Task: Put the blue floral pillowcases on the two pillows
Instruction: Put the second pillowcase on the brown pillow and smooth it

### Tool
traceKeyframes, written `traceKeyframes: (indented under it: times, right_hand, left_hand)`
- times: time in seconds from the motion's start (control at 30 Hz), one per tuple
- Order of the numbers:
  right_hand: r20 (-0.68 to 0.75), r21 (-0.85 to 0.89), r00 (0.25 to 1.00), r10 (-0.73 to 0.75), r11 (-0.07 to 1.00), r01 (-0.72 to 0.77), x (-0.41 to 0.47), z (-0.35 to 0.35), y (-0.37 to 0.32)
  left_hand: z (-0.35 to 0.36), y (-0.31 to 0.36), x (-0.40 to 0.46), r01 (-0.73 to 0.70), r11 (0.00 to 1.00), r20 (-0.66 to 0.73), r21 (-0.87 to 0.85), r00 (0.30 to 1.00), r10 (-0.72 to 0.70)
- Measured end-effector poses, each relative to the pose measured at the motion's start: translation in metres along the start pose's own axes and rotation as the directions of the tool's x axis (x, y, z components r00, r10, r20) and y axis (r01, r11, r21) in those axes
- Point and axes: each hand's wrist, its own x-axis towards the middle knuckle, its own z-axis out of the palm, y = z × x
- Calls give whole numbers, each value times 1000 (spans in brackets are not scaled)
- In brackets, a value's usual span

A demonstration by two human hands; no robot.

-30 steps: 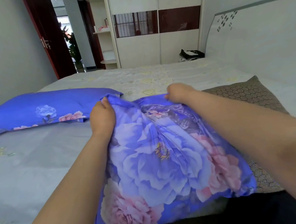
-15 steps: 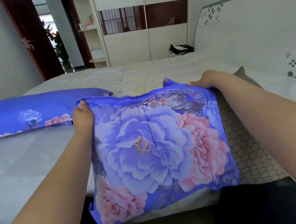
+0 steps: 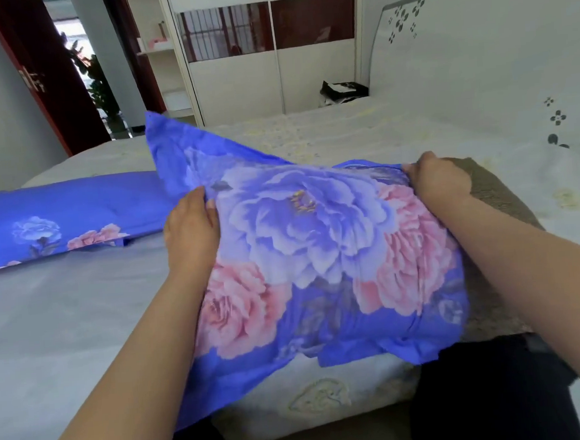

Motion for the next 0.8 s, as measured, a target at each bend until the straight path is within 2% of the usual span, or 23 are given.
traceKeyframes:
  times: [0.07, 0.13, 0.2, 0.27, 0.33, 0.4, 0.47, 0.5, 0.53, 0.6, 0.7, 0.8]
  right_hand:
    - [72, 73, 997, 25, 997, -31, -4, 0, -11]
    - [203, 78, 979, 2, 997, -19, -9, -12, -26]
    - [314, 139, 947, -60, 990, 17, -22, -25, -41]
    - [340, 279, 925, -168, 958, 71, -42, -29, -53]
    - [302, 372, 922, -244, 920, 121, -63, -19, -52]
    - [165, 236, 957, -238, 952, 196, -74, -9, -30]
    - [-44, 118, 996, -80, 989, 84, -62, -6, 9]
    - [-89, 118, 996, 14, 993, -3, -54, -6, 27]
    - [-98, 119, 992, 74, 991, -62, -45, -4, 38]
    - [-86, 130, 993, 85, 989, -73, -36, 2, 41]
    - [-82, 203, 996, 30, 979, -12, -43, 10, 19]
    - [-39, 306, 998, 48, 952, -34, -63, 9, 5]
  left_hand:
    - [-5, 21, -7, -55, 998, 70, -15, 996, 56]
    - [-5, 41, -16, -122, 992, 234, -34, 964, 127]
    - [8, 57, -29, -175, 985, 399, 3, 903, 159]
    - [24, 65, -42, -212, 972, 434, 105, 889, 147]
    - [32, 67, -48, -200, 970, 381, 135, 915, 135]
    - [34, 65, -49, -182, 976, 347, 116, 929, 131]
    - [32, 65, -48, -207, 970, 308, 130, 938, 159]
    - [30, 66, -49, -229, 963, 283, 143, 942, 182]
    - [29, 67, -50, -247, 956, 253, 155, 946, 204]
    - [27, 69, -51, -273, 946, 211, 177, 949, 235]
    - [33, 61, -58, -281, 938, 292, 204, 932, 215]
    - [41, 50, -71, -272, 944, 312, 186, 927, 206]
